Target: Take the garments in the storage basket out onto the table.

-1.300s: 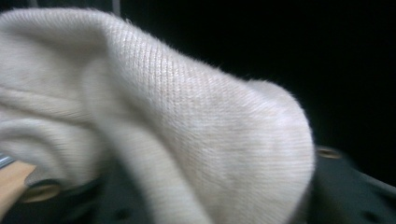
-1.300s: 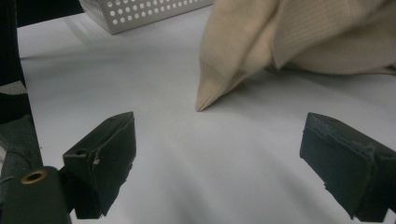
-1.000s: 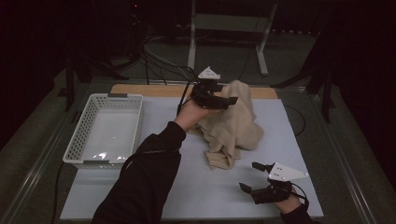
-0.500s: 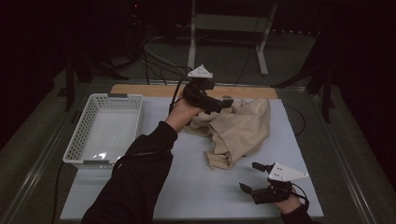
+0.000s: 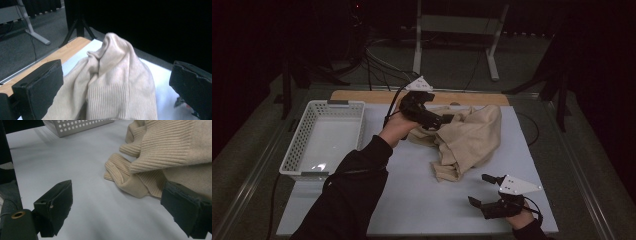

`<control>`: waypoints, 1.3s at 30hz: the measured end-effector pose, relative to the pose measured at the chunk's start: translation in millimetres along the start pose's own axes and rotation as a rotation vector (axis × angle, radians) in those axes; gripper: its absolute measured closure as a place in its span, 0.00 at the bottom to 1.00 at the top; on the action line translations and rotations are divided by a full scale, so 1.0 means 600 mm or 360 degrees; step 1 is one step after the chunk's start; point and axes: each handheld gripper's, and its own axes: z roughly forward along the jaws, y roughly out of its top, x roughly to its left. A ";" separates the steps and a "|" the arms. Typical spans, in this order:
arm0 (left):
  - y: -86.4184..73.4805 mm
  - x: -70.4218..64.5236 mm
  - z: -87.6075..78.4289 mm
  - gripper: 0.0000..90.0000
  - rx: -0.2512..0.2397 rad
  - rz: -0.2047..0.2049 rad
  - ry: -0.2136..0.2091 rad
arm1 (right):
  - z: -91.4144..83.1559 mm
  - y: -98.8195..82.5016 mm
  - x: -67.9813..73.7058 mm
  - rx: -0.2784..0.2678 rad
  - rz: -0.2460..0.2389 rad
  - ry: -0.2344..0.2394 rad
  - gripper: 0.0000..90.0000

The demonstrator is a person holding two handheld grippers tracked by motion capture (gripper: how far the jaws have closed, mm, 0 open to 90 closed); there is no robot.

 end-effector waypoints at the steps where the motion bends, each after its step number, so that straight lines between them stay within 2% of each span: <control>1: -0.002 0.000 -0.003 0.00 -0.0001 -0.0012 -0.0005 | 0.000 0.000 0.000 -0.0002 0.0002 0.0003 0.12; 2: -0.004 0.000 -0.005 0.00 -0.0005 -0.0021 -0.0021 | 0.000 0.000 0.001 0.0001 0.0004 0.0003 0.12; 14: -0.049 -0.004 -0.025 0.00 0.0054 -0.0020 -0.0040 | 0.004 0.000 0.003 0.0013 -0.0010 0.0014 0.12; 16: -0.057 -0.006 -0.027 0.00 0.0061 -0.0019 -0.0062 | 0.004 0.000 0.003 0.0014 -0.0011 0.0015 0.12; 17: -0.061 -0.007 -0.028 0.00 0.0076 -0.0009 -0.0044 | 0.004 0.000 0.003 0.0017 -0.0012 0.0013 0.12; 21: -0.078 -0.013 -0.033 0.00 0.0081 -0.0019 -0.0069 | 0.005 0.000 0.004 0.0025 -0.0013 0.0014 0.12; 23: -0.086 -0.017 -0.034 0.00 0.0089 0.0002 -0.0061 | 0.006 0.000 0.004 0.0025 -0.0015 0.0014 0.12; 32: -0.126 -0.030 -0.041 0.00 0.0108 -0.0025 -0.0109 | 0.007 -0.001 0.005 0.0034 -0.0027 0.0020 0.12; 35: -0.138 -0.037 -0.041 0.00 0.0122 0.0014 -0.0098 | 0.007 -0.001 0.005 0.0035 -0.0029 0.0021 0.12; 39: -0.154 -0.042 -0.041 0.00 0.0144 0.0016 -0.0118 | 0.008 -0.001 0.005 0.0038 -0.0026 0.0023 0.12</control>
